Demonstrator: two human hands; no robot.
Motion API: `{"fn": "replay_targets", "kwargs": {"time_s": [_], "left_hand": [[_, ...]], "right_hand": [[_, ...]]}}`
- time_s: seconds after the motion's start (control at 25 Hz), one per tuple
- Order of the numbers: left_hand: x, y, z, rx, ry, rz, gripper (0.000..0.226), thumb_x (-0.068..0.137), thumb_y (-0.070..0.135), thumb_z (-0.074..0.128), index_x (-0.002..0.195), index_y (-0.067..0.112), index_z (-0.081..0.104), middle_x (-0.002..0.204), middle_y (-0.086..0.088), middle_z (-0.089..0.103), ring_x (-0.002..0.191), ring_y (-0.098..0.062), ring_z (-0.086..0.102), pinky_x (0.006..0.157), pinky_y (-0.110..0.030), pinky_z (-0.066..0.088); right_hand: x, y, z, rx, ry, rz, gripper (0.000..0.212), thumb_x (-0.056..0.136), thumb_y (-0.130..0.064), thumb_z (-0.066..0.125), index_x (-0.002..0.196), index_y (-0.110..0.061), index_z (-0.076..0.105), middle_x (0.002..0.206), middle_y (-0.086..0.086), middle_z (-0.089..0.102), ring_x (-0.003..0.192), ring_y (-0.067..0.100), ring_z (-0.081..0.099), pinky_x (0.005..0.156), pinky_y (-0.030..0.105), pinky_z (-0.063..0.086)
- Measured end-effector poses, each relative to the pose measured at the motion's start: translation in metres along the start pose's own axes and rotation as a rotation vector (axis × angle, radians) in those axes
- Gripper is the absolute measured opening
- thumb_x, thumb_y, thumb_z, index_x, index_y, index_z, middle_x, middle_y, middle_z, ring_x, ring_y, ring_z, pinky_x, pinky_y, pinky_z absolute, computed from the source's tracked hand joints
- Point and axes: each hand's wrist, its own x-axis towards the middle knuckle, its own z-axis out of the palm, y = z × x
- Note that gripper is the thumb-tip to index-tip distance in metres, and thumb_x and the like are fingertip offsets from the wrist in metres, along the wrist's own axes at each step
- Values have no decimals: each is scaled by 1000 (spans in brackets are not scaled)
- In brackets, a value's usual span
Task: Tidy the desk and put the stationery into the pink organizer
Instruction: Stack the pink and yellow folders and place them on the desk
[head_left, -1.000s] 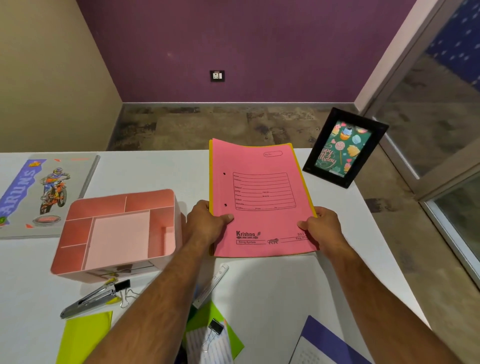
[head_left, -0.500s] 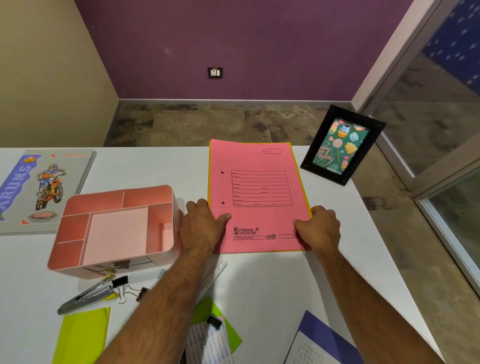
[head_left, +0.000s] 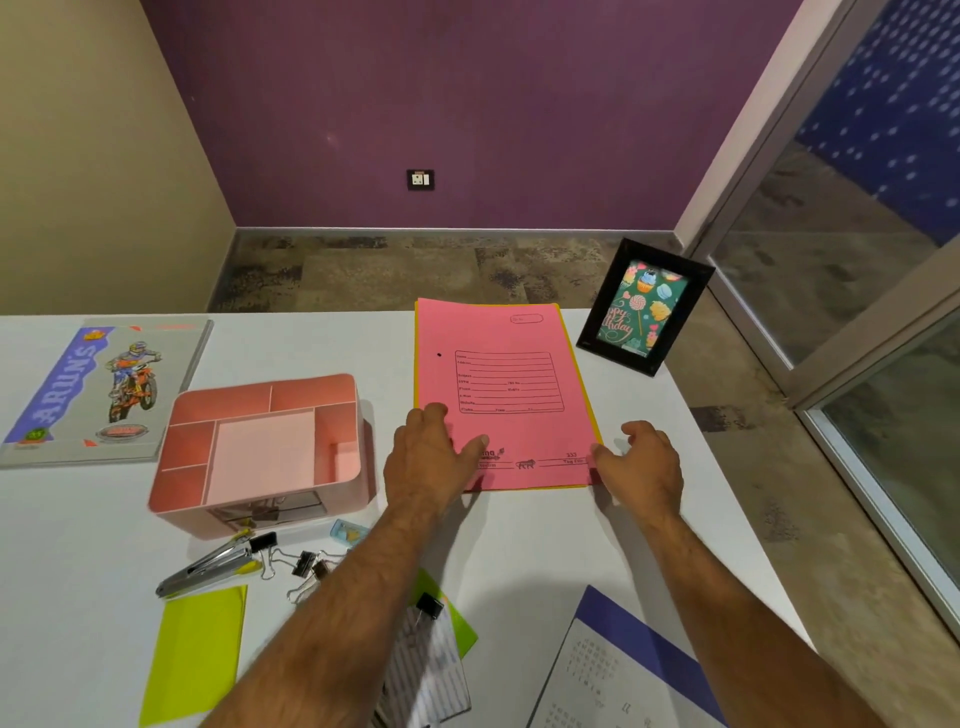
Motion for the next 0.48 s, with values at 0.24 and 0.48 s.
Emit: {"fn": "replay_targets", "kwargs": {"time_s": [0.24,0.48], "left_hand": [[-62,14,0,-195,-139,19,58,82,48,71,127,17,53,118,-3,59,104,-16,55,85,-31,47],[-137,20,13,-259,-308,-13,55,82,42,74,127,17,54,119,-4,61,91,-10,52,79,-22,38]], "right_hand": [[-55,38,-20,119,14,55,54,85,-37,72,130,-12,54,130,11,61,115,30,59,96,43,50],[-116,102,-40,182,15,235,51,87,-41,68,128,-14,55,132,8,61,117,30,58,100,46,48]]}}
